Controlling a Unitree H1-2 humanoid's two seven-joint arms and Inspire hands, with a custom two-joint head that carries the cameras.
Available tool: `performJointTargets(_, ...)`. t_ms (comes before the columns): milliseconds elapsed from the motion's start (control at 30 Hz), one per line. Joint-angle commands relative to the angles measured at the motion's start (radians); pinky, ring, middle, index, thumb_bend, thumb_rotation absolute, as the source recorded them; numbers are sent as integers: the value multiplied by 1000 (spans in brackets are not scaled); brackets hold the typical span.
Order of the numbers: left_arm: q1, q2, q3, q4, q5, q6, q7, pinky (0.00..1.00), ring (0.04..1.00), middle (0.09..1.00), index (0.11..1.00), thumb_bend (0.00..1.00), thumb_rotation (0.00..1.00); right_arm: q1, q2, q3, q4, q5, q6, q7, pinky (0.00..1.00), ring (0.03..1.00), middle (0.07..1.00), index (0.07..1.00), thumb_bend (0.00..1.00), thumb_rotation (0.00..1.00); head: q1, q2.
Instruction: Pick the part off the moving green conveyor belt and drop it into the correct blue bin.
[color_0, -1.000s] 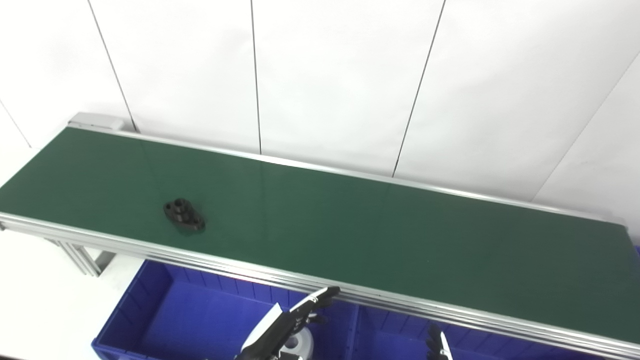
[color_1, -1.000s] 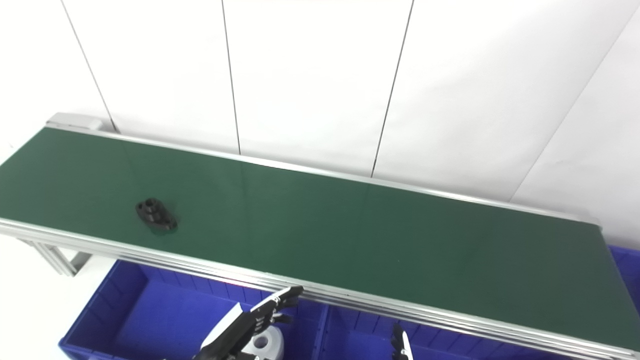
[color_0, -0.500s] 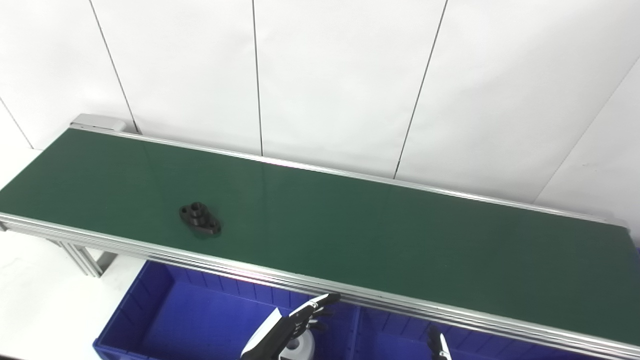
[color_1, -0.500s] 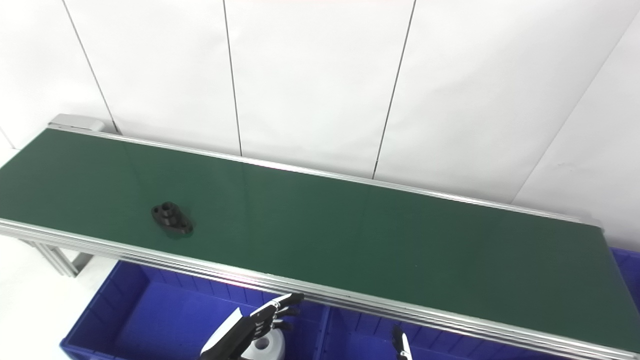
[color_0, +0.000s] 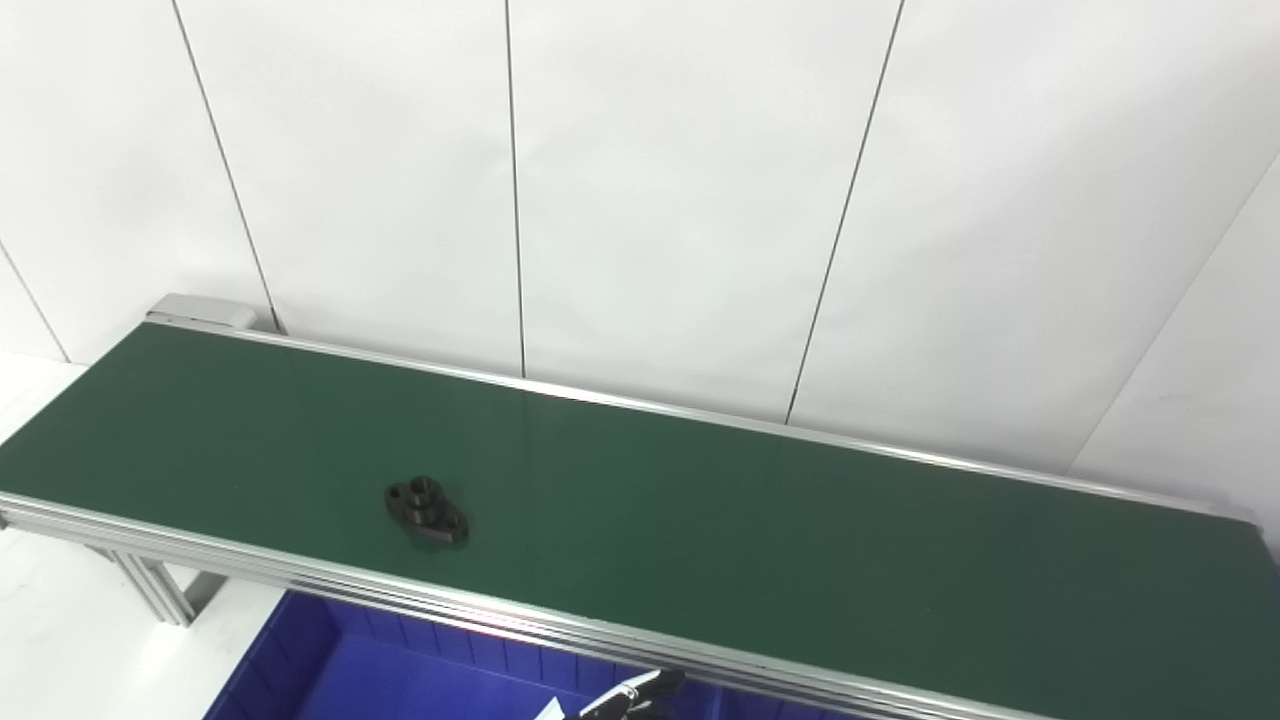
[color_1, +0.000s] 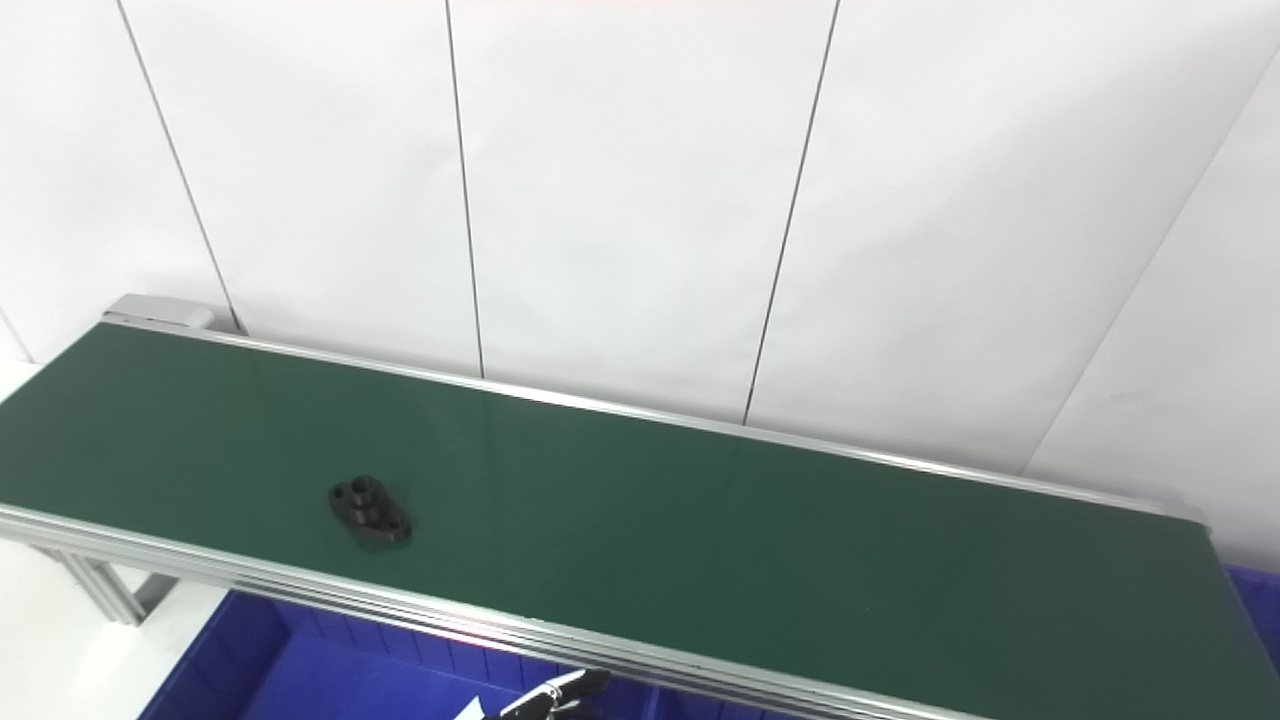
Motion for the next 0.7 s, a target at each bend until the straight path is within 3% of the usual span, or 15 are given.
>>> performJointTargets(0,-21,-12,0,-16,-9,-36,11,729,852,912,889,852,244,-9,1,2,-21,-2,-66,-27,937,962,970,1000,718,745,-12,4)
performJointTargets(367,-26,-33,-4,-8,-1,-37,17,807,906,943,907,849,236,-44,-71,52,-102,46,-66,-150,817,868,904,937,738,720,-146,51)
performJointTargets(567,-21,-26,-2,-44,-10,1,1,793,925,962,926,842,287,-94,-86,21,-207,56,-65,-153,794,837,881,925,748,693,-222,99)
performJointTargets(667,-23,-23,-3,-51,-23,1,-7,853,943,970,934,821,297,-128,-77,-11,-248,44,-43,-120,784,835,882,926,759,685,-241,114)
